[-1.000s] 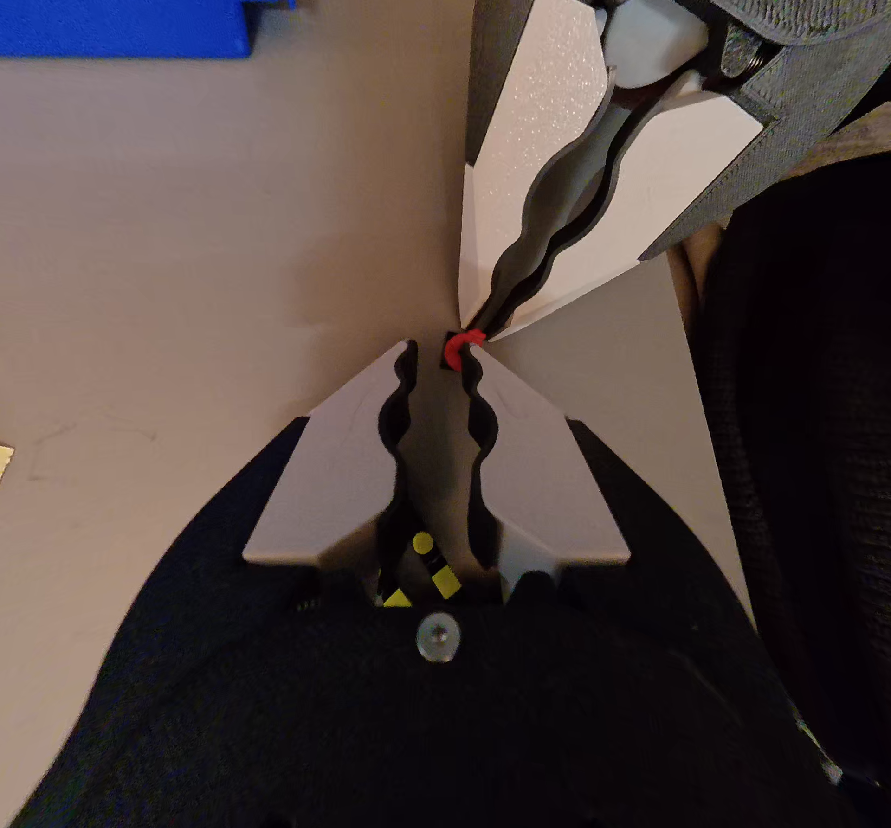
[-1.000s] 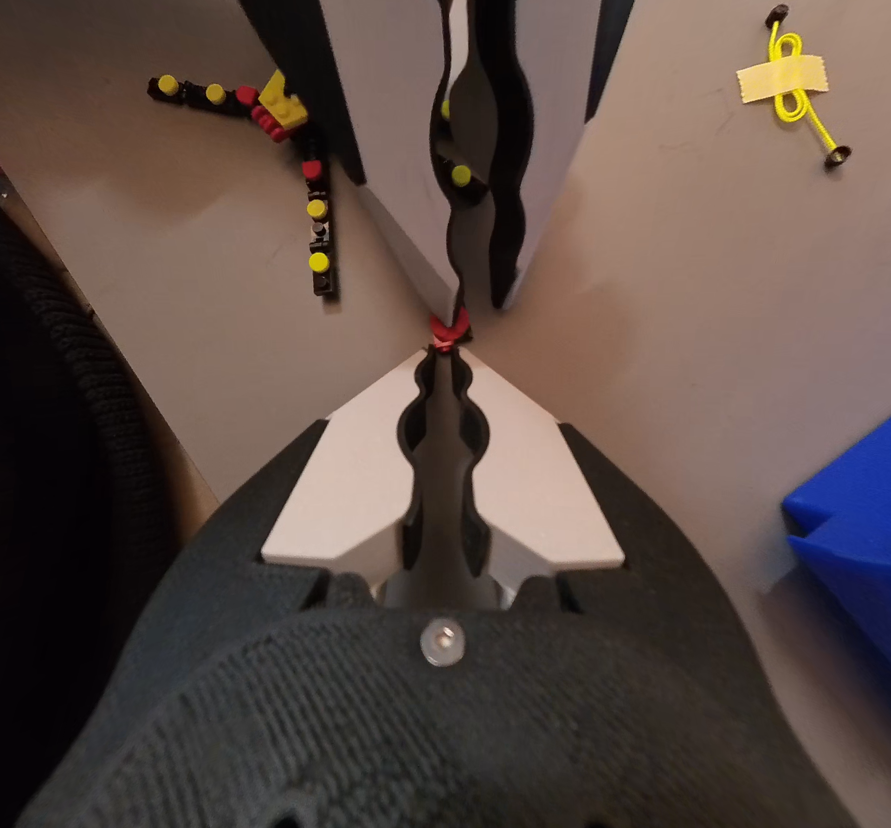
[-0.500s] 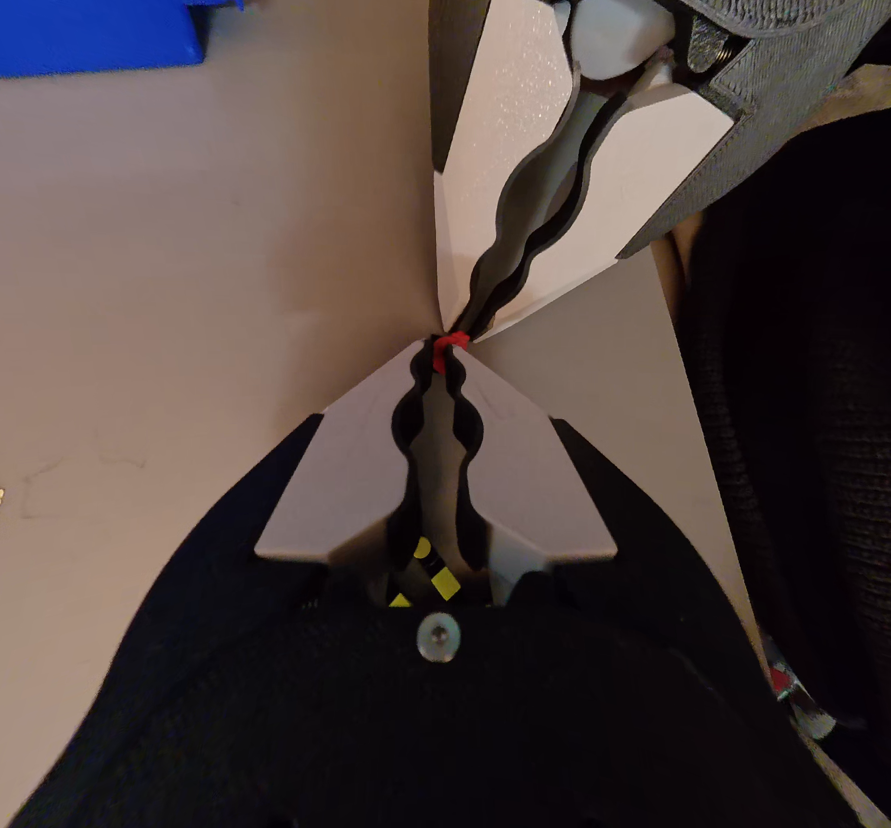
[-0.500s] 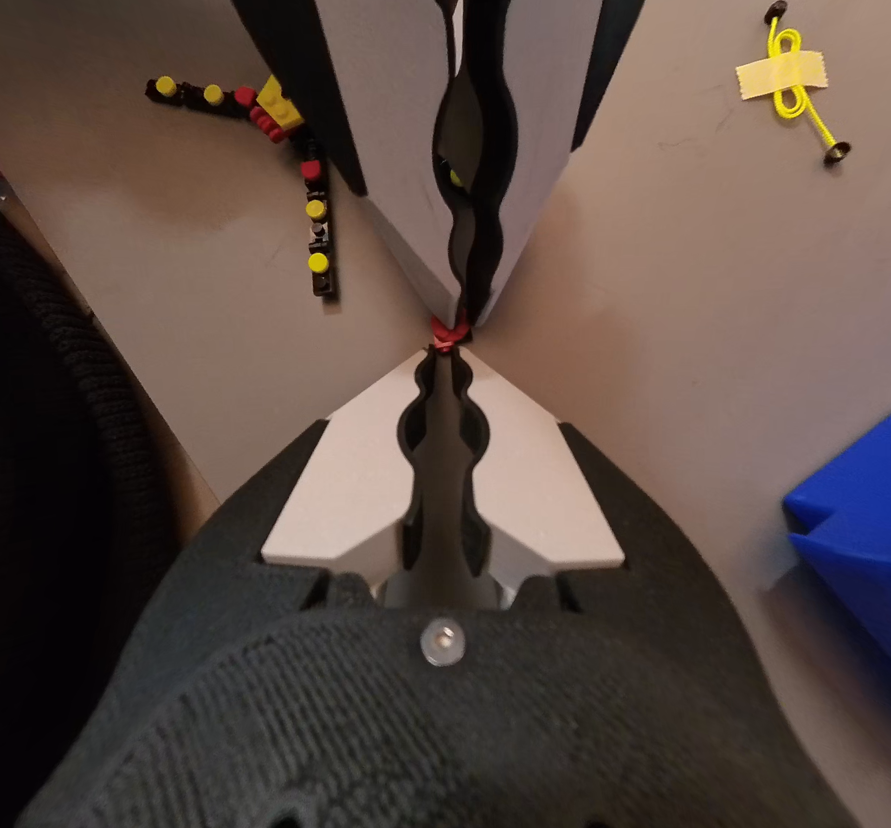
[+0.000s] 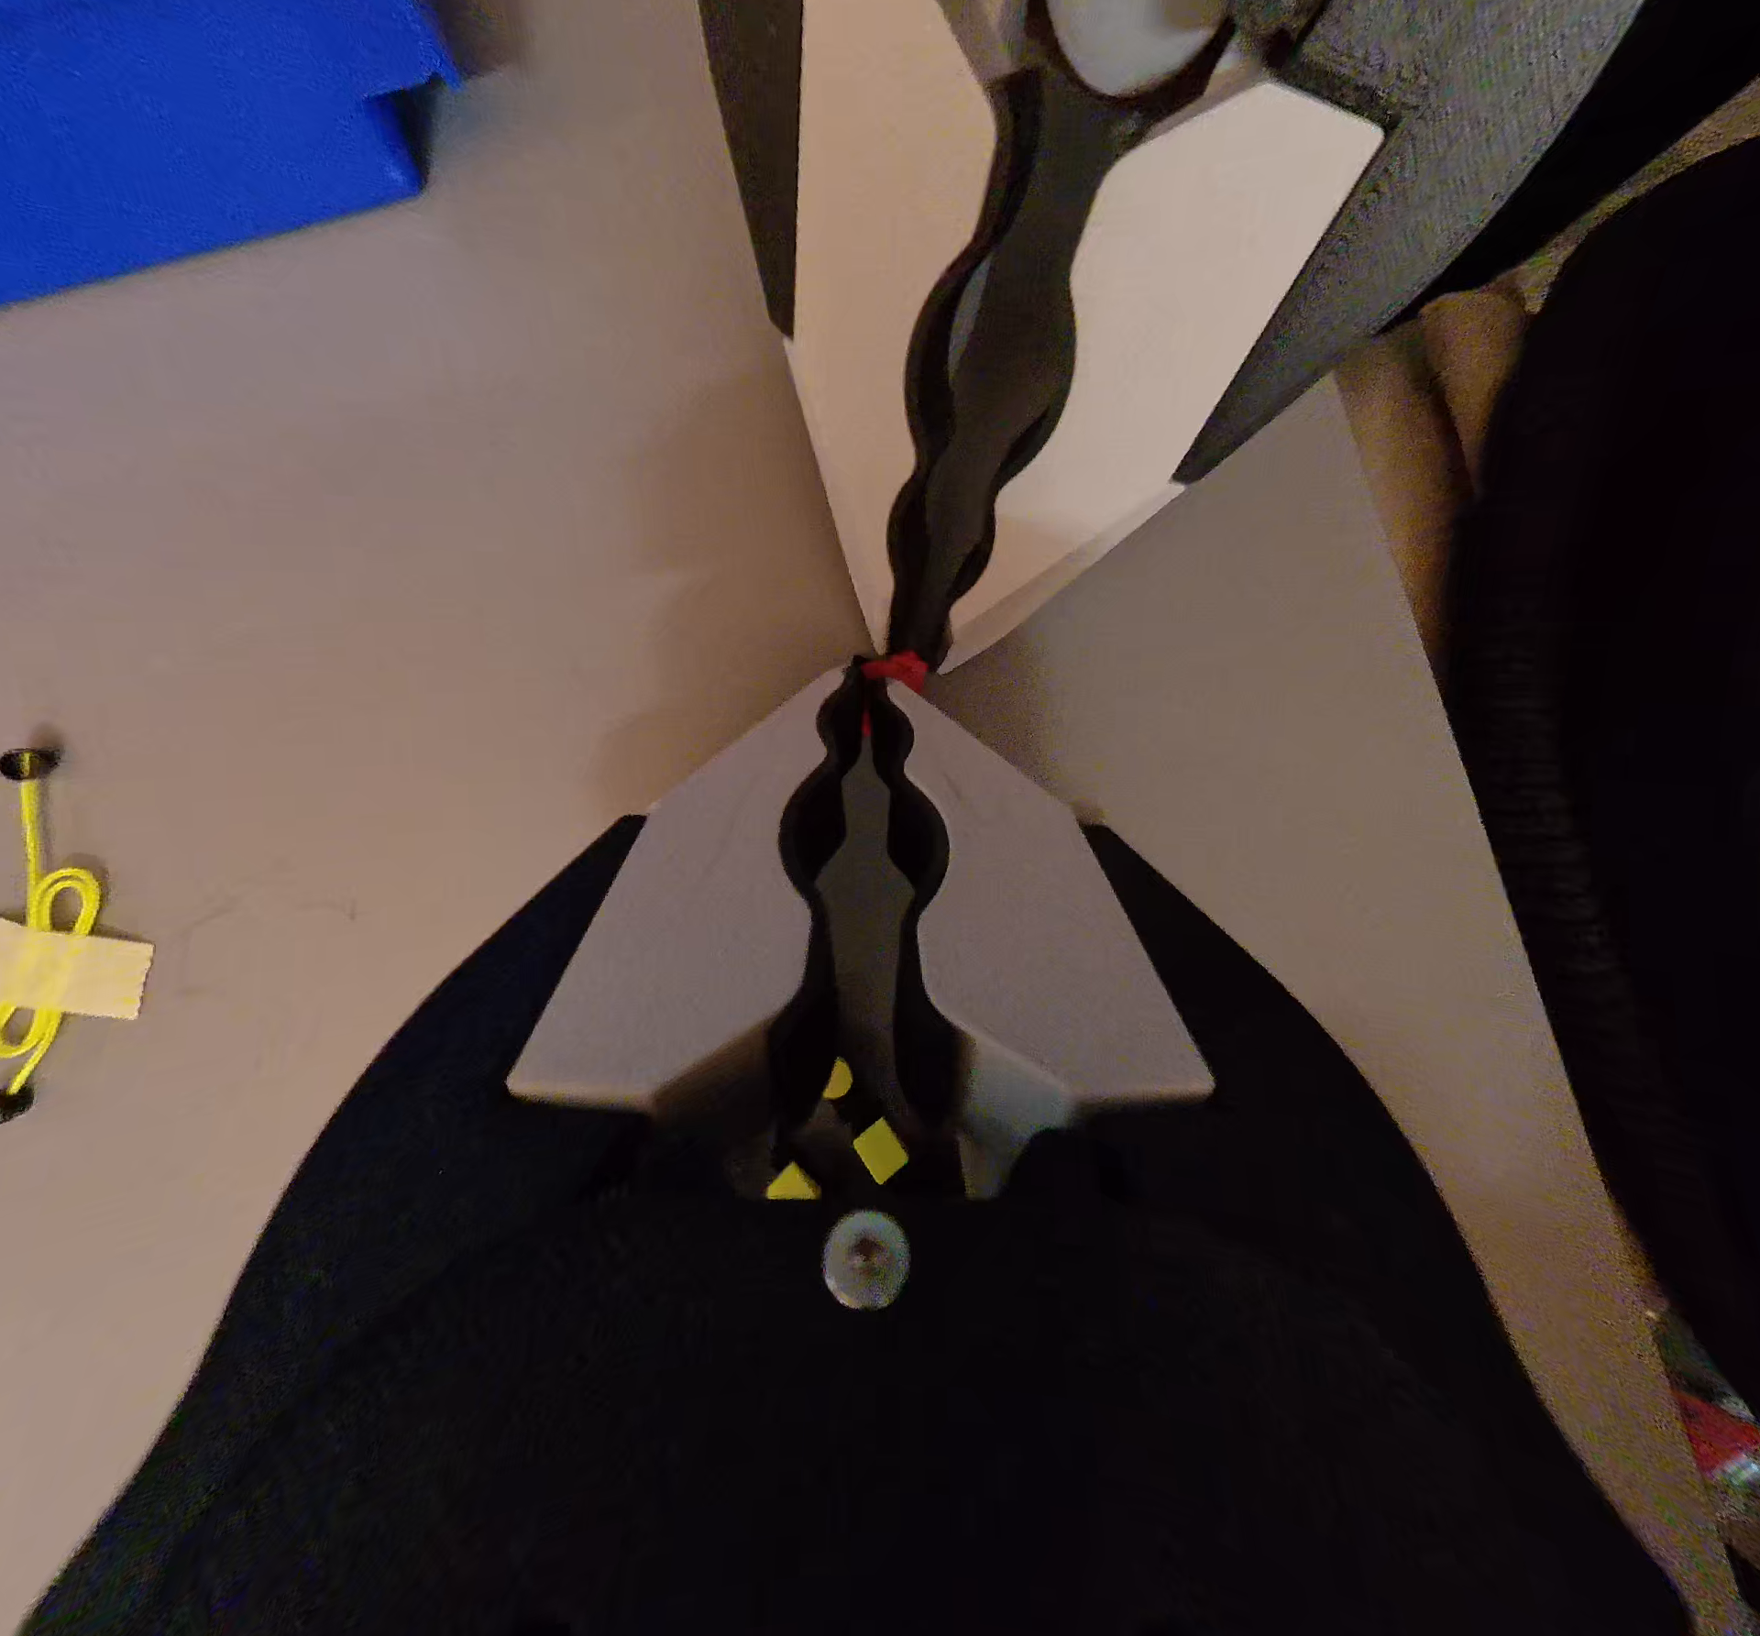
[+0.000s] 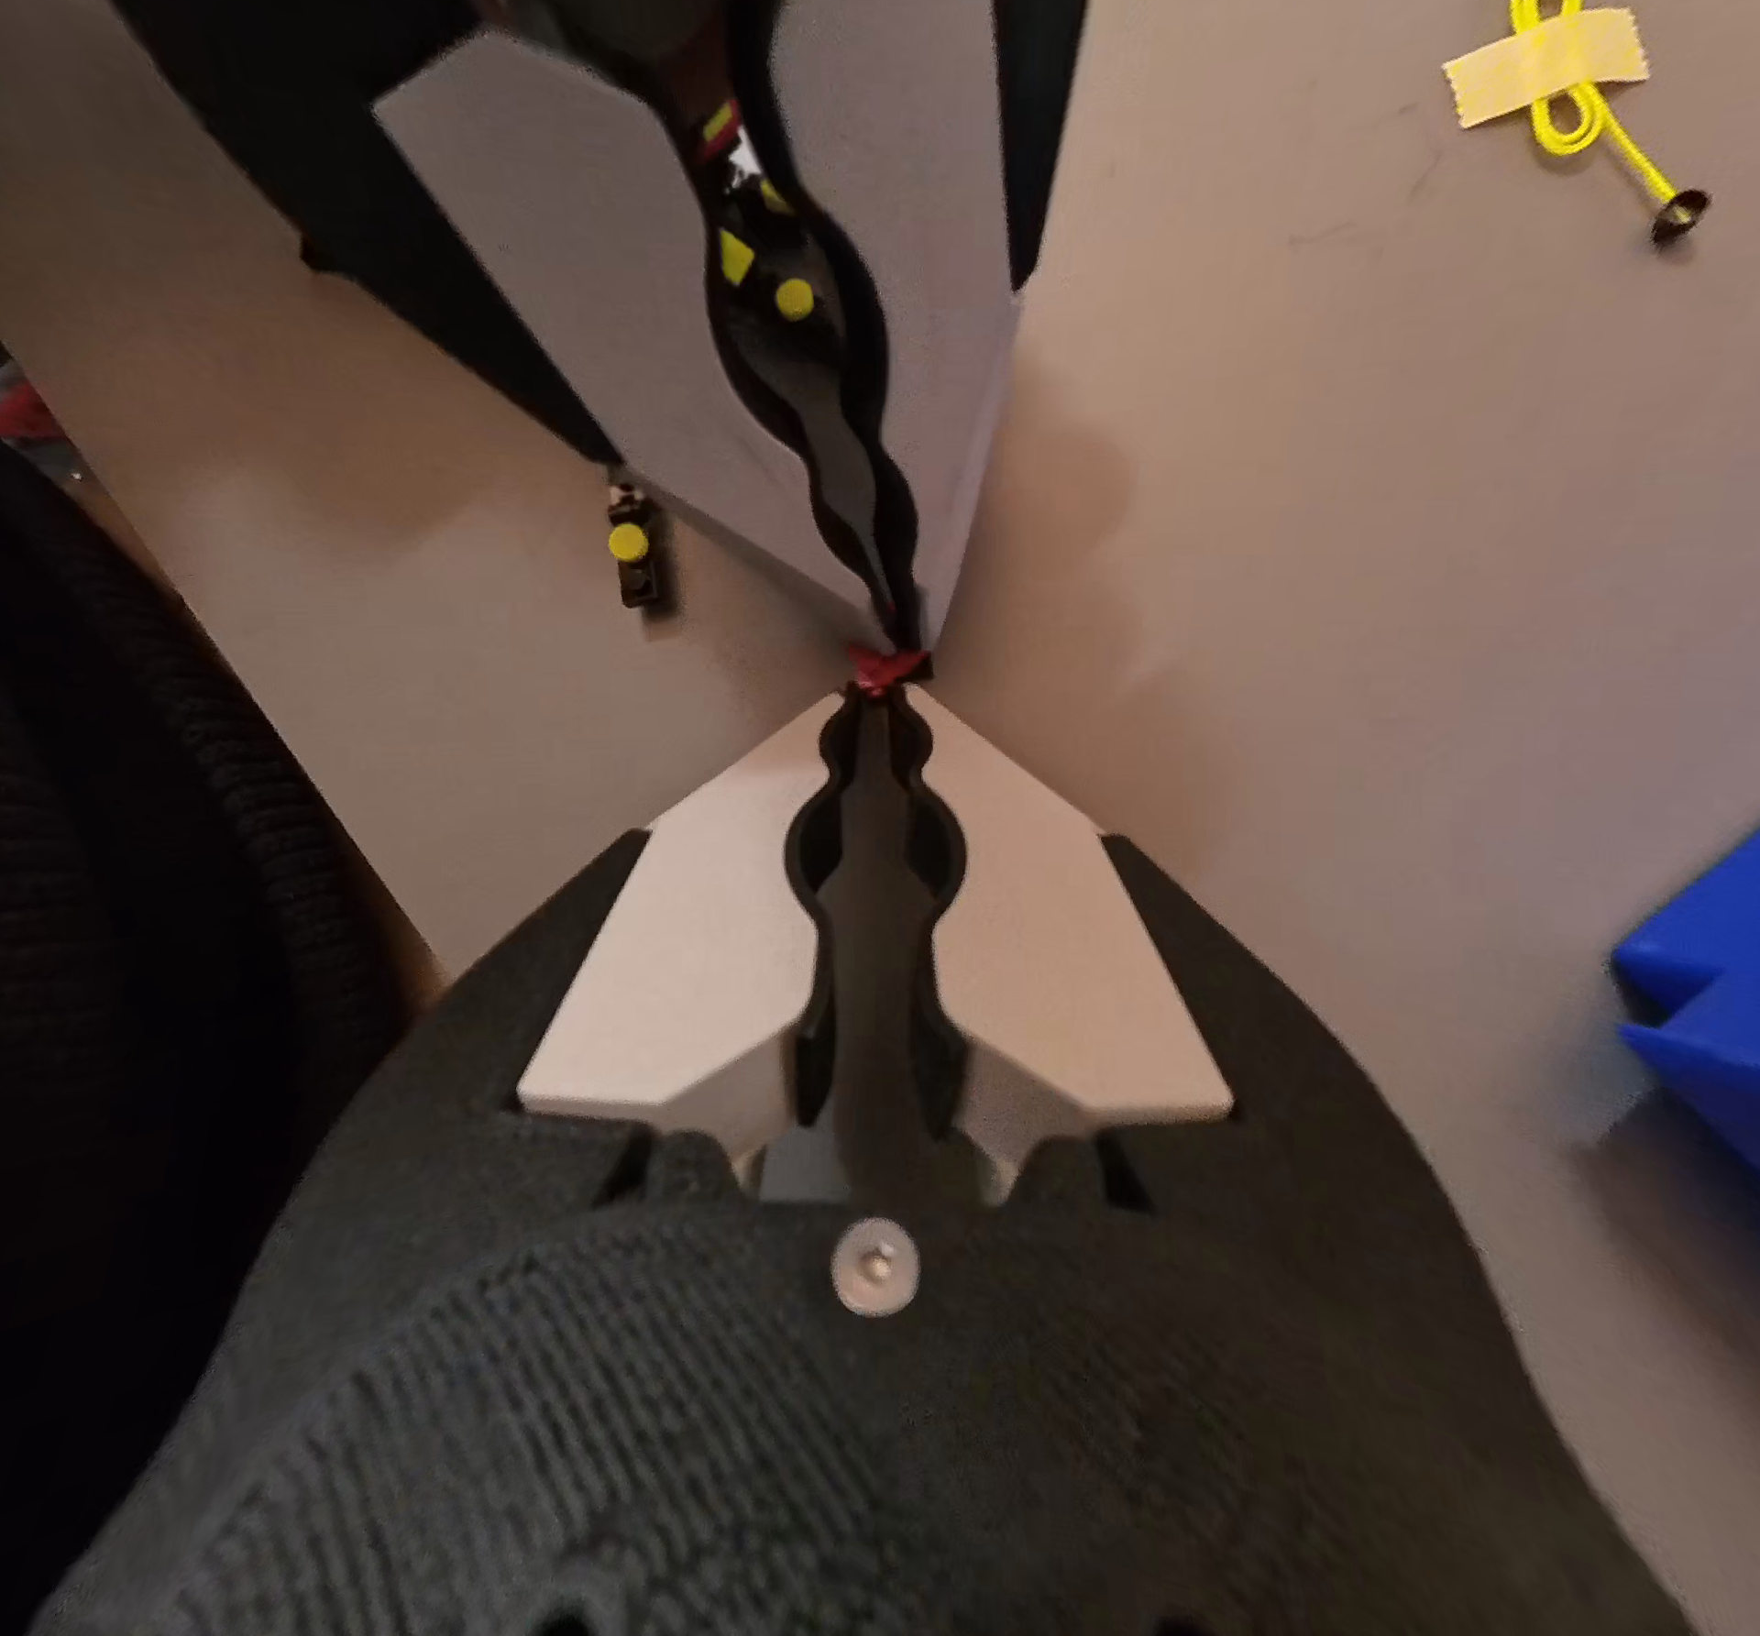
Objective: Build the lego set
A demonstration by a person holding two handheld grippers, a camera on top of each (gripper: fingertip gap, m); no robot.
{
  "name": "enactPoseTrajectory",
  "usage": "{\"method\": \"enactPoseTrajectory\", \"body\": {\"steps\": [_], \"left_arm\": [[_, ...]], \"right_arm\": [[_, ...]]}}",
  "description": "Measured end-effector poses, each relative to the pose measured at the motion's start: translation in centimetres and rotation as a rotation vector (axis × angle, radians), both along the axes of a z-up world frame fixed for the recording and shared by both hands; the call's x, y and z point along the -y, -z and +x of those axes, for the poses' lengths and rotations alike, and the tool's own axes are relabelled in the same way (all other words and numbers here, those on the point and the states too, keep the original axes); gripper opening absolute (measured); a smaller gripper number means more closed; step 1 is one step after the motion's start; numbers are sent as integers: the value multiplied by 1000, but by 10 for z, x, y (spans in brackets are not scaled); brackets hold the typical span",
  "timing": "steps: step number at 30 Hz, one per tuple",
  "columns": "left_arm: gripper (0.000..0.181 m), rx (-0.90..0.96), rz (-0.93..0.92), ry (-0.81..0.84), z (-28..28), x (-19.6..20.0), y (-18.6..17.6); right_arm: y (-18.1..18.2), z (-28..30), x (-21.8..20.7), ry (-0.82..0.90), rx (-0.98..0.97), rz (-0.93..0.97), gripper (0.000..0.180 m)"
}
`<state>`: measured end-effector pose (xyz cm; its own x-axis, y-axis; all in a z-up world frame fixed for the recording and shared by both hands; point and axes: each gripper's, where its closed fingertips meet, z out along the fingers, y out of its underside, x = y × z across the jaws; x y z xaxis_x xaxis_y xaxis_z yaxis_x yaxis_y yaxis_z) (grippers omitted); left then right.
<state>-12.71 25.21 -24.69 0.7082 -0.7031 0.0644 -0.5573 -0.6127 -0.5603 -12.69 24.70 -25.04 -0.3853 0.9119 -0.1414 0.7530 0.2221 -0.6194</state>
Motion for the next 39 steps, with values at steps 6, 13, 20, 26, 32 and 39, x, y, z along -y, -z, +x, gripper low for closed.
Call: {"method": "enactPoseTrajectory", "body": {"steps": [6,13,20,26,32,39], "left_arm": [[0,-31,2,4,0,0,0],[0,-96,57,-30,0,0,1],[0,-140,132,-78,0,0,1],[0,-129,99,-95,-1,0,1],[0,-78,18,-91,0,0,2],[0,47,-93,-150,2,1,0]], "right_arm": [[0,0,1,27,16,-33,4],[0,0,0,75,37,-60,3],[0,0,0,88,57,-90,1],[1,1,-1,87,68,-97,1],[1,1,-1,71,73,-109,1],[0,3,1,50,41,-171,1]]}}
